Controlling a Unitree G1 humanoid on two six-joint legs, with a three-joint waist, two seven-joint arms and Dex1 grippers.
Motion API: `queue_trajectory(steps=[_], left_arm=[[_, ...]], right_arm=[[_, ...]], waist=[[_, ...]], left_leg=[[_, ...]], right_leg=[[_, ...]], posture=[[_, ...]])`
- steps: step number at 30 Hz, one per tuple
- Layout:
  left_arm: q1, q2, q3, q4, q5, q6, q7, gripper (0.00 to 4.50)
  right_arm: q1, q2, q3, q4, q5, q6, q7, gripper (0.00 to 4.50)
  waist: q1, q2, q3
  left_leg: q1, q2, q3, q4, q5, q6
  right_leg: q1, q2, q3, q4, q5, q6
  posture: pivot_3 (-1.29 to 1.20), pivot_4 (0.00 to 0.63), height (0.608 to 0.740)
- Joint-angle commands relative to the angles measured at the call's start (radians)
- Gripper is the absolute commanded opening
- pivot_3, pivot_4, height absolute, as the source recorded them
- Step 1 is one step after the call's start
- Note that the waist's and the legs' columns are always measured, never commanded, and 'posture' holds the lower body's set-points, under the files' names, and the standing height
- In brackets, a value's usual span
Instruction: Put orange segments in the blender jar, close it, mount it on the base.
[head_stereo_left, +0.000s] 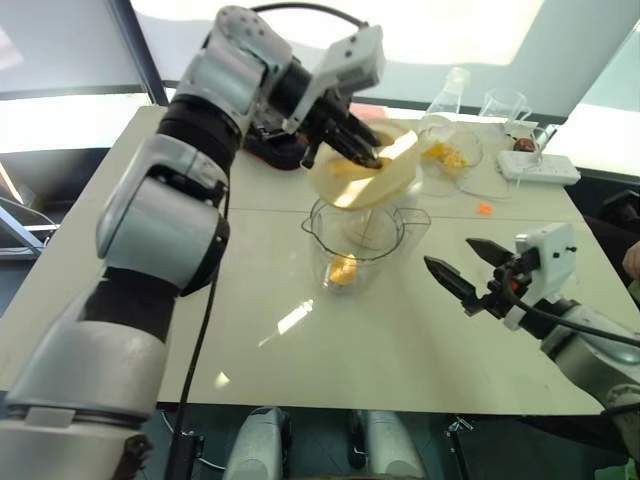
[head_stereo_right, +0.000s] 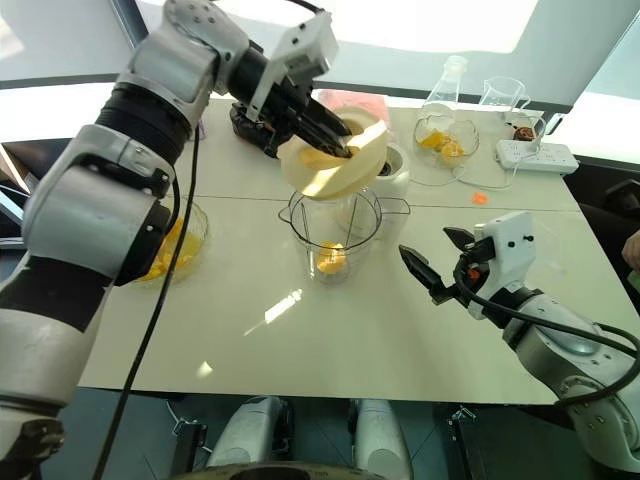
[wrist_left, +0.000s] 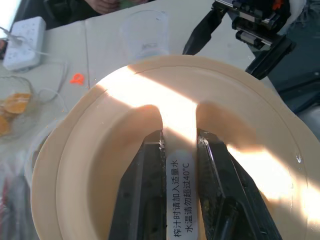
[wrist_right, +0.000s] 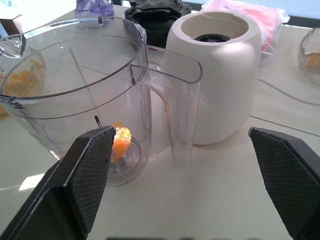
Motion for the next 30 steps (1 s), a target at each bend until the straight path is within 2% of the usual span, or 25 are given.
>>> queue_trajectory(steps=[1,4,15,24,30], left_arm=[[-0.012,-0.005,-0.069,-0.044,-0.042,0.007,-0.003,0.25],[0.006,0.004,-0.137,-0.072,-0.060,0.005,-0.003,0.25],[0.059,0.040,-0.327,-0.186,-0.096,-0.082,-0.003,0.25],[0.080,-0.004,-0.317,-0.170,-0.057,-0.071,-0.003,0.25],[0.095,-0.037,-0.310,-0.129,-0.032,-0.082,-0.003,0.25]], right_arm=[[-0.042,0.034,0.040,-0.003,-0.054,-0.016,0.002,4.50],[-0.065,0.072,0.070,0.013,-0.096,-0.018,-0.002,4.50],[-0.100,0.146,0.179,0.079,-0.281,-0.050,0.055,4.50],[-0.129,0.210,0.204,0.116,-0.374,-0.073,0.074,4.50],[-0.183,0.242,0.233,0.212,-0.465,-0.114,0.098,4.50]], waist=[[0.000,0.000,0.000],[0.000,0.001,0.000],[0.001,0.002,-0.001],[0.000,0.003,-0.001],[-0.001,0.004,-0.001]], left_leg=[[-0.002,0.000,0.000,0.000,0.000,0.000],[-0.009,0.000,-0.001,0.004,0.000,0.000],[-0.009,0.000,-0.001,0.006,0.000,0.000],[-0.009,0.000,-0.001,0.007,0.000,0.000],[-0.008,0.000,-0.002,0.007,0.000,0.000]], right_leg=[[-0.002,0.000,0.000,0.000,0.000,0.000],[-0.008,0.000,0.000,0.002,0.001,0.001],[-0.007,0.000,0.000,0.002,0.000,0.000],[-0.007,0.000,0.000,0.004,0.000,0.000],[-0.007,0.002,0.000,0.004,0.000,0.000]], posture=[[0.00,0.150,0.740],[0.00,0.150,0.740],[0.00,0.150,0.740],[0.00,0.150,0.740],[0.00,0.150,0.740]])
